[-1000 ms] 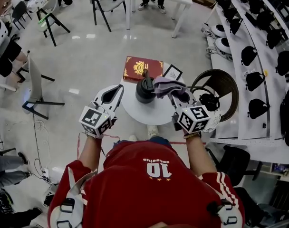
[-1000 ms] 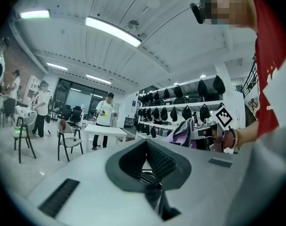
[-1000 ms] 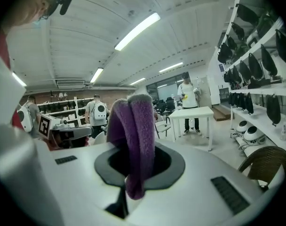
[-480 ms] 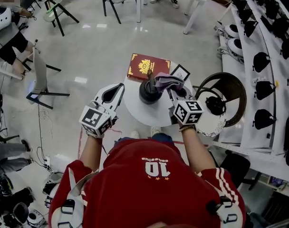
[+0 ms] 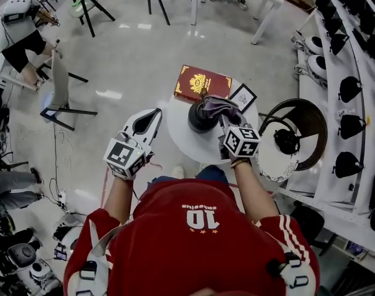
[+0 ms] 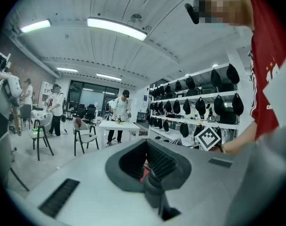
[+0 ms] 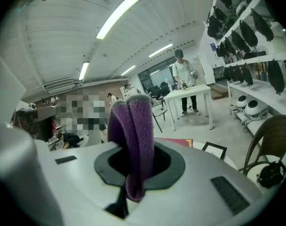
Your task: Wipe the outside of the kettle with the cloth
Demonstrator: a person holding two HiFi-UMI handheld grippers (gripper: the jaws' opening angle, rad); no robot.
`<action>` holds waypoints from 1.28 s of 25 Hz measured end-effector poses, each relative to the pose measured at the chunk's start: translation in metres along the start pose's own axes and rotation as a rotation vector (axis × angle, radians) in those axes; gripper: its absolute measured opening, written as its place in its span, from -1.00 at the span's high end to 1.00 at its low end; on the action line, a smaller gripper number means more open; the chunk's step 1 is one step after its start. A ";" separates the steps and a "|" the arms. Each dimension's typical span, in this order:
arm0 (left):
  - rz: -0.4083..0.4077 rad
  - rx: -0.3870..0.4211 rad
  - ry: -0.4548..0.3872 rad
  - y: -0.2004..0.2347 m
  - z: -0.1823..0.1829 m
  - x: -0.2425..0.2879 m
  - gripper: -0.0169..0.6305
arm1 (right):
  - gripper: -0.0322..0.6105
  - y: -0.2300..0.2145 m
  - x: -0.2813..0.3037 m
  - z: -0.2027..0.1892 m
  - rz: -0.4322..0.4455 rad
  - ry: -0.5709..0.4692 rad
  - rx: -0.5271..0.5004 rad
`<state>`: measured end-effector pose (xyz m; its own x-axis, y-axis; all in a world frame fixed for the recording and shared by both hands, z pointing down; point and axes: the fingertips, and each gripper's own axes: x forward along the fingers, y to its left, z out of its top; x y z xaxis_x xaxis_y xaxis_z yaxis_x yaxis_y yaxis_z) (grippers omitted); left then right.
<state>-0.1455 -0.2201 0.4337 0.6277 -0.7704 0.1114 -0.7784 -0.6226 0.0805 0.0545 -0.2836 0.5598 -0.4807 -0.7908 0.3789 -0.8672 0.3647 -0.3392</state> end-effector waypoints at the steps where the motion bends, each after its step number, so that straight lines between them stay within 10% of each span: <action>1: 0.009 -0.004 0.003 0.001 -0.001 -0.004 0.93 | 0.75 0.002 0.002 -0.003 0.005 0.010 0.000; 32: 0.059 -0.025 -0.032 0.017 0.003 -0.074 0.93 | 0.75 0.113 0.008 -0.030 0.204 0.110 -0.052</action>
<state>-0.2050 -0.1744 0.4243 0.5806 -0.8098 0.0847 -0.8136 -0.5730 0.0992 -0.0507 -0.2338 0.5505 -0.6557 -0.6409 0.3992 -0.7546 0.5386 -0.3749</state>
